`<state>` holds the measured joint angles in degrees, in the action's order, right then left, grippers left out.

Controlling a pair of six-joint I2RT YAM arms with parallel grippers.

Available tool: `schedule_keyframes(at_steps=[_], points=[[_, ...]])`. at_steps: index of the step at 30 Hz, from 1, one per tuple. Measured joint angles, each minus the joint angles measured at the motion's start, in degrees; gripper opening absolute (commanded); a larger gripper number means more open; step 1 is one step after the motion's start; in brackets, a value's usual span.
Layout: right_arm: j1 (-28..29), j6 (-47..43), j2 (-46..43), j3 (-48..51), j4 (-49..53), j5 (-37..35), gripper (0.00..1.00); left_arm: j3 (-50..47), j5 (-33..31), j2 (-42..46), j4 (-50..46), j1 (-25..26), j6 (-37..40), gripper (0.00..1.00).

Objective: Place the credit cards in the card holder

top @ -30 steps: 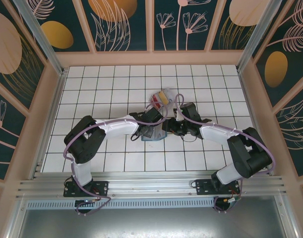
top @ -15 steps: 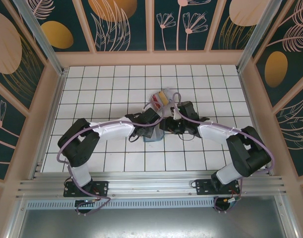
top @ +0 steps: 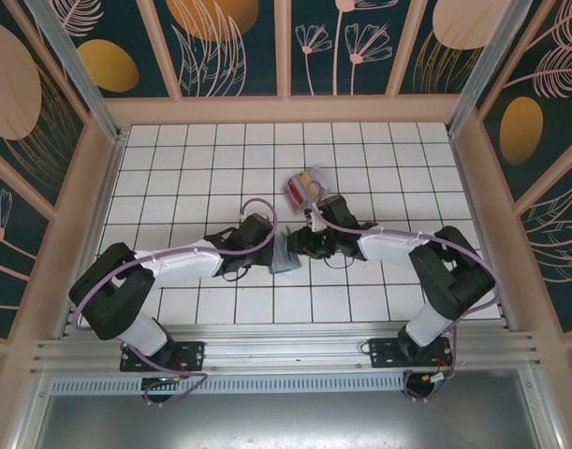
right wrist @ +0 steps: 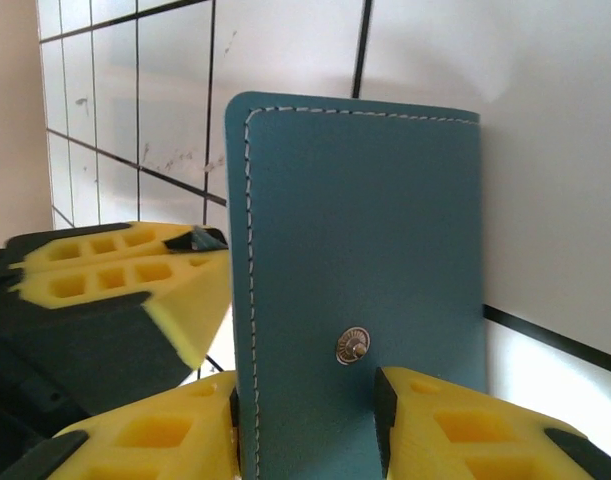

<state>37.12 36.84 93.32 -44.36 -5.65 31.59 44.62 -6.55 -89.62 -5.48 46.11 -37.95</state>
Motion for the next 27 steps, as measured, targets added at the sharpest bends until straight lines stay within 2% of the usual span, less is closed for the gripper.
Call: schedule_keyframes(at_steps=[15,21,27], points=[[1.14,1.68,6.25,-3.28,-2.8,5.01,0.37,-4.52,4.22,3.06,7.65,-0.04,-5.6,0.0],[1.14,1.84,5.88,-3.28,-2.45,7.98,0.44,-8.37,4.22,4.87,9.35,-0.04,-8.26,0.0],[-0.72,-0.04,1.64,-4.44,3.34,7.89,0.46,-10.08,4.61,4.94,10.95,-0.04,-10.62,0.0]])
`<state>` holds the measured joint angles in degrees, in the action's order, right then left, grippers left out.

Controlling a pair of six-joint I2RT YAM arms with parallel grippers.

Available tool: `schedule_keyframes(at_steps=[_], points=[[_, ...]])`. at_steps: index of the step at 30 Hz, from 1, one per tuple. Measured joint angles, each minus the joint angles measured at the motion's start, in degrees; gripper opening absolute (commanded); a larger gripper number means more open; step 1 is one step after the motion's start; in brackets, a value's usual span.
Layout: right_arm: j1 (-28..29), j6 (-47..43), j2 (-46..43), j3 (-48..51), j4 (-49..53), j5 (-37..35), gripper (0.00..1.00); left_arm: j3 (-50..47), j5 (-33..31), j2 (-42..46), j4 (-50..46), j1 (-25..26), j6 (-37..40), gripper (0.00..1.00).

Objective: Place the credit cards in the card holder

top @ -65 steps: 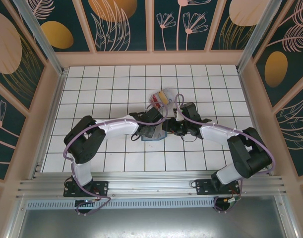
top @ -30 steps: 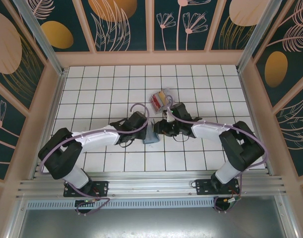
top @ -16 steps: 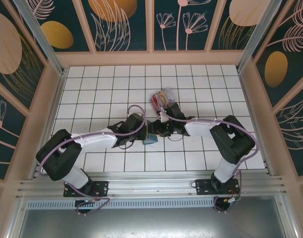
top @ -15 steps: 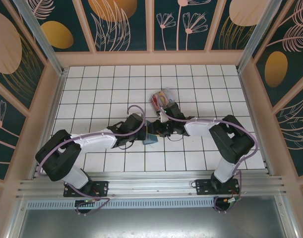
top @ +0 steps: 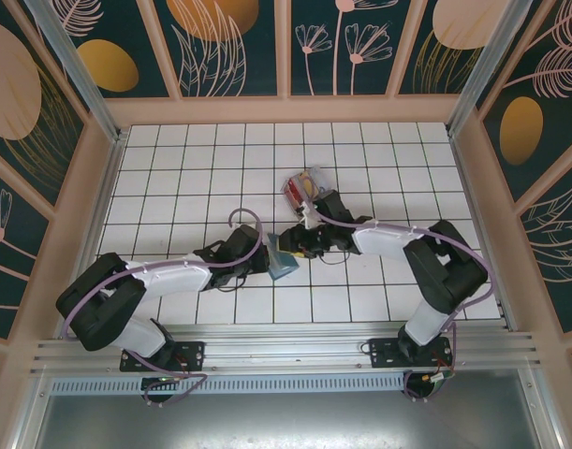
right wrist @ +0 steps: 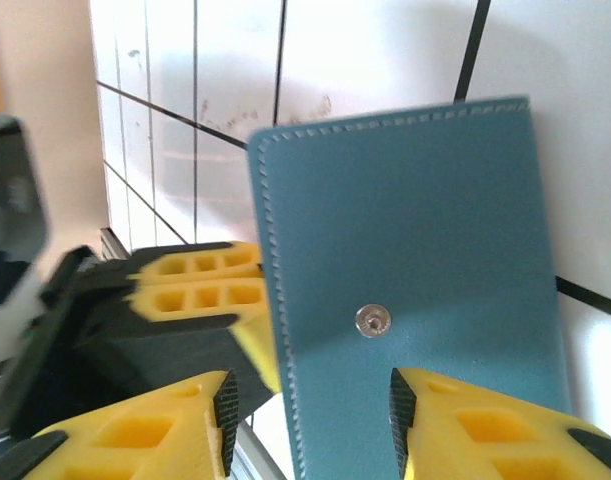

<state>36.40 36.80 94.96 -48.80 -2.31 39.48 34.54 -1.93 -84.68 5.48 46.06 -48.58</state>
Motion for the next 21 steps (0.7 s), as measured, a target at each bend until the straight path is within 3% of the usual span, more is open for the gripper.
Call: schedule_keyframes(at_steps=[3,6,8,13,21], points=[[-2.89,-0.66,-3.15,-0.02,1.31,-0.5,0.43,-1.03,0.22,0.04,1.6,0.0,-1.14,0.0],[-4.87,-1.29,-4.94,-0.02,2.1,-2.4,0.31,-1.86,0.35,0.48,2.47,0.0,-2.03,0.0],[-4.96,-1.99,-4.57,-0.35,3.3,-3.93,0.27,-2.62,0.55,1.22,3.21,0.0,-2.73,0.0],[-2.03,-2.4,0.9,-3.1,3.89,-5.31,0.19,-3.13,1.27,2.03,3.96,0.0,-3.52,0.0],[4.07,-5.05,8.07,-6.27,6.8,-5.49,0.19,-3.28,1.57,2.14,4.57,0.0,-4.13,0.0]])
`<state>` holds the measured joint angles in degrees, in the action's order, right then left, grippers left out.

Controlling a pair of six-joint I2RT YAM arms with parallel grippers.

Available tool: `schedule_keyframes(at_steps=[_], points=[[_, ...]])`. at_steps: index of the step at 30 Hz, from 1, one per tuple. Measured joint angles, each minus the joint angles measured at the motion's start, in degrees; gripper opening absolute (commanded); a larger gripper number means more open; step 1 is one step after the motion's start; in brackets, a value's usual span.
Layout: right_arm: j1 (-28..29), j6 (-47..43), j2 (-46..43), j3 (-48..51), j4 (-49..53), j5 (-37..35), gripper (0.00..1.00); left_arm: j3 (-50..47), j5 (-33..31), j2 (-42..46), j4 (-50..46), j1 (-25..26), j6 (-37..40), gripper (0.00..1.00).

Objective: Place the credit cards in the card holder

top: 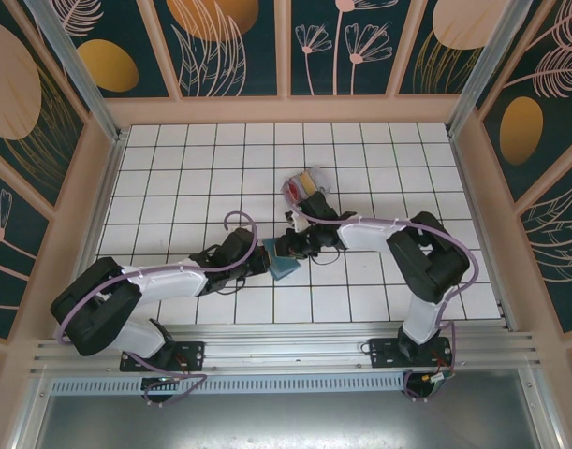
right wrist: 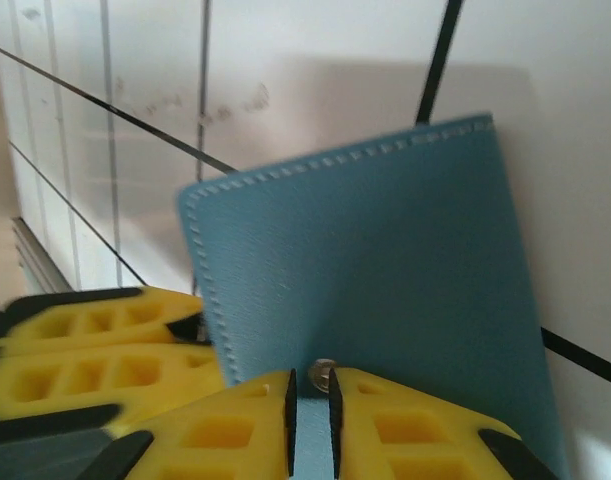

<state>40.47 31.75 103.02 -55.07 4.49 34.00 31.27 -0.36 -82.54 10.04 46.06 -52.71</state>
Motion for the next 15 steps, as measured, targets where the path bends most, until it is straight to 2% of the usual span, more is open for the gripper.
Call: schedule_keyframes(at_steps=[5,9,10,12,13,15], points=[[0.15,-2.4,1.05,-0.02,1.09,-0.15,0.19,-0.11,0.22,0.0,-0.44,0.0,-0.15,0.01],[0.31,-3.91,1.07,-0.33,2.03,-1.27,0.19,0.35,1.46,0.0,-0.79,0.0,-0.26,0.2],[0.44,-4.42,1.07,-0.63,2.67,-1.84,0.18,0.79,1.97,0.0,-0.92,0.0,-0.31,0.32],[0.74,-5.16,1.27,-1.38,3.91,-2.97,0.19,1.86,3.19,0.11,-1.18,0.0,-0.28,0.47],[0.76,-5.77,1.4,-1.84,4.76,-3.34,0.18,2.64,3.04,0.39,-2.67,-0.02,-0.35,0.51],[0.63,-6.43,1.64,-2.47,5.79,-3.78,0.18,4.09,3.04,1.09,-5.16,-0.33,0.04,0.53]])
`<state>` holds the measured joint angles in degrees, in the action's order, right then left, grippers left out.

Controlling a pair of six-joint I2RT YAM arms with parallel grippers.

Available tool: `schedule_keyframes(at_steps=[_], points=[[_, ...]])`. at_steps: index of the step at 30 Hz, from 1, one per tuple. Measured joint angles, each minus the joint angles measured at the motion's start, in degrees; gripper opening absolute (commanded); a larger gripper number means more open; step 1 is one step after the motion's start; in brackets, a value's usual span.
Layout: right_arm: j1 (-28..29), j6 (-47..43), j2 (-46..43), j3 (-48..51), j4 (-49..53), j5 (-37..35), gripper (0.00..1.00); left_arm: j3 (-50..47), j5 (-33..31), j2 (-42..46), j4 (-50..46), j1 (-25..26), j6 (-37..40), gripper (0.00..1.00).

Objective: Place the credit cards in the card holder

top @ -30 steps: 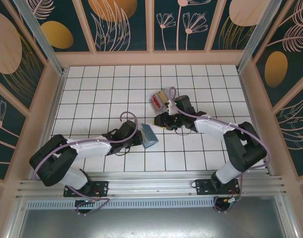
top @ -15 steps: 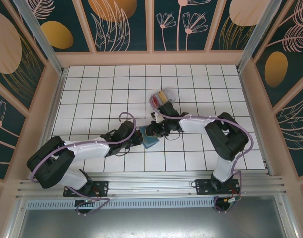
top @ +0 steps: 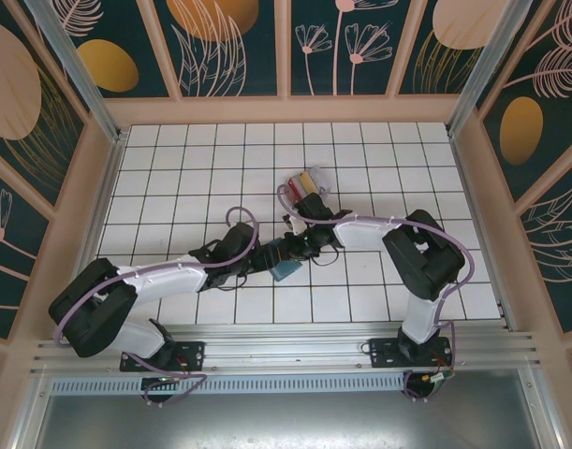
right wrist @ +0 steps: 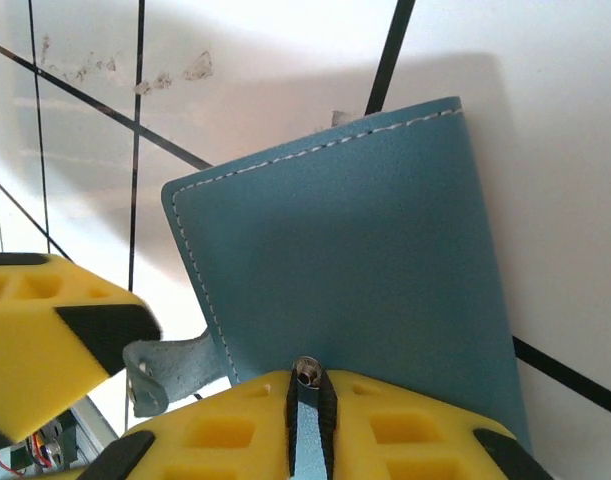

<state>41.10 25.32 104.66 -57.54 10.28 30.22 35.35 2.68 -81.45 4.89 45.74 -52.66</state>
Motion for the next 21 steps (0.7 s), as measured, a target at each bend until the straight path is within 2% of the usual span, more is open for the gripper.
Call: schedule_keyframes(at_steps=[6,8,12,17,21], points=[[-0.11,-1.46,0.07,-0.55,0.85,-0.22,0.17,9.88,-2.99,1.75,-7.02,-1.16,3.39,0.4],[-0.13,-1.42,-0.13,-0.15,0.39,-0.22,0.17,11.63,-3.45,1.62,-7.8,-3.39,4.83,0.33],[-0.13,-0.79,-1.51,1.97,-1.88,-0.22,0.16,12.98,-3.37,-1.75,-8.66,-7.54,7.45,0.31],[-0.24,0.76,-3.17,4.55,-4.48,-0.17,0.16,18.45,1.07,-11.87,-9.84,-7.91,11.34,0.28],[-0.24,1.64,-3.52,4.9,-4.94,-0.2,0.17,19.08,5.6,-16.7,-9.99,-7.85,13.05,0.26]])
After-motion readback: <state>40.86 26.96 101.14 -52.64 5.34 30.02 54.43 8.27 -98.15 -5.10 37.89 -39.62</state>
